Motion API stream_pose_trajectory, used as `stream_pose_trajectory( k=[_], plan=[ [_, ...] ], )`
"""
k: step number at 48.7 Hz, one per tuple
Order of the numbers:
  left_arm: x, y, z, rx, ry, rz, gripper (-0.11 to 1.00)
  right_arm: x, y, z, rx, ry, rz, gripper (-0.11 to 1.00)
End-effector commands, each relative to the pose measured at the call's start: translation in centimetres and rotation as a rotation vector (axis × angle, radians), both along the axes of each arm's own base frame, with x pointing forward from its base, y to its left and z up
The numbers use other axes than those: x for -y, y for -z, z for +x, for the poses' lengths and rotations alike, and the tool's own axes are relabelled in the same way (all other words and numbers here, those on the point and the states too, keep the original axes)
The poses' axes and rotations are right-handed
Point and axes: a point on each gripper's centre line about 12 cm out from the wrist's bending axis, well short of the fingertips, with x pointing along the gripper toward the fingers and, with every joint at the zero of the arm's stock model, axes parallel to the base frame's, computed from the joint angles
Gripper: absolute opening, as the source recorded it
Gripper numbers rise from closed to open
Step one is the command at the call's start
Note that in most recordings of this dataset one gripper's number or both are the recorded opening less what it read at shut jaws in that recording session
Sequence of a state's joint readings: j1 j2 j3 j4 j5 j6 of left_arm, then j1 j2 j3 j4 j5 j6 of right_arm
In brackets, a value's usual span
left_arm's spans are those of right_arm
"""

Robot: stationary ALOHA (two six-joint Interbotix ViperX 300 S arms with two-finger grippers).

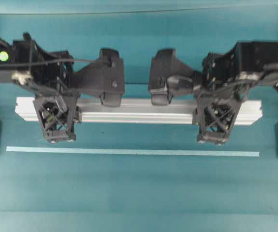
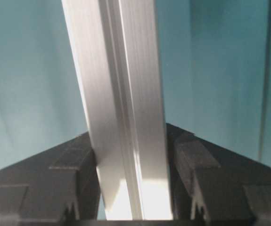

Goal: Lift the metal rail with both hands.
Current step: 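Lower the held rail with both grippers back onto the table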

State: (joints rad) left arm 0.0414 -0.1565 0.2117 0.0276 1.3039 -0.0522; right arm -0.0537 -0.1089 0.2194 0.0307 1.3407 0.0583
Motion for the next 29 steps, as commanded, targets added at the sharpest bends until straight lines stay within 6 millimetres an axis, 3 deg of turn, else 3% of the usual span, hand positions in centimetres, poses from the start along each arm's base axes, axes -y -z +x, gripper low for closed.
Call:
stream_pose_trajectory(
  k=[1, 16, 29],
  plan=[
    [0.0, 0.1, -0.4, 0.052, 0.002, 0.002, 0.36, 0.0, 1.5, -0.1, -0.014, 0.005, -0.002, 0.35],
    [0.0, 5.1, -0.6, 0.031, -0.003, 0.000, 0.36, -0.4, 6.9, 0.5, -0.021, -0.029, -0.005, 0.35],
    [0.1, 7.9, 0.5, 0.061, 0.005, 0.001, 0.36, -0.5, 9.5, 1.3, -0.027, -0.078, -0.012, 0.35]
  ],
)
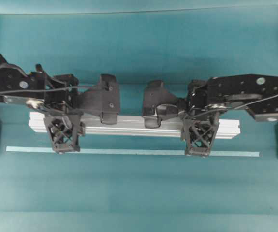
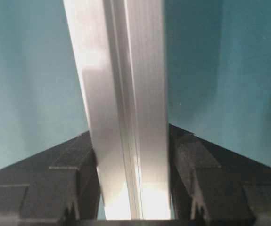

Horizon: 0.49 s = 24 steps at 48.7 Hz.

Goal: Lift the metal rail with both hands.
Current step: 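Lower the held rail with both grippers back onto the table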

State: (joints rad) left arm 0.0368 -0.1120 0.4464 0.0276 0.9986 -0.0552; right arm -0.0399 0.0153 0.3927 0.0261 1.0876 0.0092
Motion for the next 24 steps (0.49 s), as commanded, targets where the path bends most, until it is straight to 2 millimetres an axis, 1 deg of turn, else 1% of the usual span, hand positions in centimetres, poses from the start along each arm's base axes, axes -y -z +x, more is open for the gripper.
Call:
stream_pose_trajectory(
  k=[1, 10, 20, 24],
  plan=[
    [-0.1, -0.1, 0.4, 0.031, -0.005, 0.000, 0.36, -0.2, 0.4, 0.3, 0.017, -0.023, -0.001, 0.35],
    [0.2, 1.9, 0.8, 0.014, 0.002, -0.002, 0.36, -0.2, 1.8, 0.3, 0.028, -0.026, -0.003, 0.35],
    [0.8, 3.8, 1.2, 0.043, 0.017, -0.004, 0.36, -0.5, 2.7, 0.0, 0.040, -0.031, -0.004, 0.35],
    [0.9, 4.3, 1.2, 0.050, 0.012, -0.006, 0.36, -0.7, 3.2, 0.1, 0.040, -0.039, -0.004, 0.35]
  ],
)
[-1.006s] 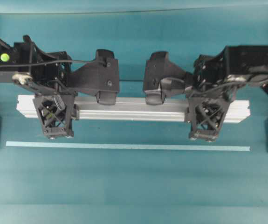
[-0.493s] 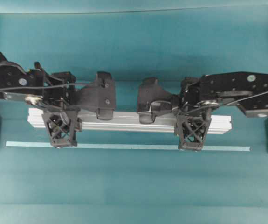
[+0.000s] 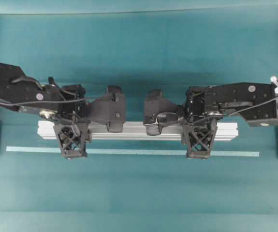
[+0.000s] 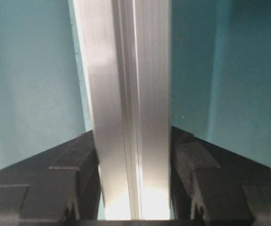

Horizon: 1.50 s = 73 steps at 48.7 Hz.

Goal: Lift the metal rail with both hands.
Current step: 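Lower the held rail with both grippers back onto the table, then open both grippers to release the rail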

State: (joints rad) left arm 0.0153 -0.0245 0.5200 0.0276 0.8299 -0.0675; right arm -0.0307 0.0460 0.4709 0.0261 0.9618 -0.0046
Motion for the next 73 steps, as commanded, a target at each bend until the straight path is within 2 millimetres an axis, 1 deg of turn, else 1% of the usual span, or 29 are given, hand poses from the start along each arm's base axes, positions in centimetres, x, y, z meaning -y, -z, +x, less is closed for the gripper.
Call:
stream_pose_trajectory(
  k=[1, 8, 14, 20, 29, 41, 53, 73],
  plan=[
    [0.1, -0.3, 0.4, 0.042, -0.006, -0.002, 0.36, -0.5, 0.2, 0.4, 0.023, -0.022, 0.000, 0.35],
    [0.2, 0.8, 0.2, 0.040, -0.019, -0.007, 0.36, -1.1, 1.0, 0.6, 0.020, -0.035, 0.000, 0.35],
    [0.4, 1.3, 0.1, 0.059, -0.028, -0.013, 0.36, -1.5, 1.9, 1.0, 0.022, -0.043, 0.000, 0.35],
    [0.7, 1.9, 0.0, 0.076, -0.028, -0.017, 0.36, -1.6, 2.6, 1.1, 0.015, -0.045, 0.001, 0.35],
    [0.6, 3.2, -0.8, 0.049, -0.032, -0.016, 0.36, -1.5, 3.2, 1.1, 0.011, -0.048, 0.000, 0.35],
    [0.5, 3.8, -0.7, 0.081, -0.023, -0.015, 0.36, -1.5, 3.9, 0.6, 0.006, -0.044, 0.000, 0.35],
    [0.5, 4.2, -0.5, 0.078, -0.028, -0.016, 0.36, -1.5, 4.4, 0.3, 0.009, -0.044, 0.000, 0.35],
    [0.5, 4.6, -0.6, 0.071, -0.023, -0.016, 0.36, -1.6, 4.6, 0.5, 0.020, -0.041, 0.002, 0.35]
  ],
)
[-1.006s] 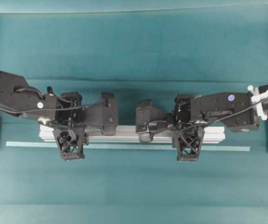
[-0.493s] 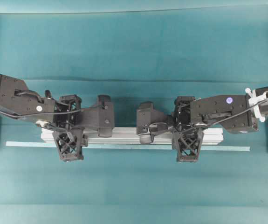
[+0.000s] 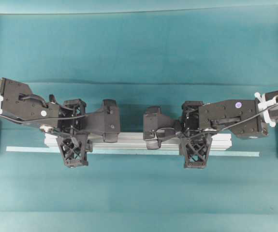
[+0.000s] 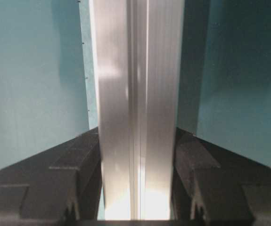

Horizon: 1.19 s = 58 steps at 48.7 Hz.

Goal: Lift the metal rail with both hands.
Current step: 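Open both grippers to release the rail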

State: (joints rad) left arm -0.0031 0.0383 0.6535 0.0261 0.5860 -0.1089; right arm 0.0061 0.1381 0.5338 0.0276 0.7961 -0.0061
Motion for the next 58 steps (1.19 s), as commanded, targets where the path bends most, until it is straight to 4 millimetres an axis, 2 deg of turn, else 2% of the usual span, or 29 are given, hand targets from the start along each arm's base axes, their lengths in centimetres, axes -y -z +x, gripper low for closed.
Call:
stream_pose_trajectory(
  k=[1, 58],
  plan=[
    [-0.16, -0.53, 0.27, 0.020, -0.006, 0.000, 0.36, -0.31, 0.03, 0.25, 0.011, -0.008, 0.003, 0.35],
    [0.22, 0.09, 0.27, 0.086, 0.016, 0.002, 0.36, -0.44, 0.61, 0.10, 0.035, 0.015, 0.022, 0.35]
  ],
)
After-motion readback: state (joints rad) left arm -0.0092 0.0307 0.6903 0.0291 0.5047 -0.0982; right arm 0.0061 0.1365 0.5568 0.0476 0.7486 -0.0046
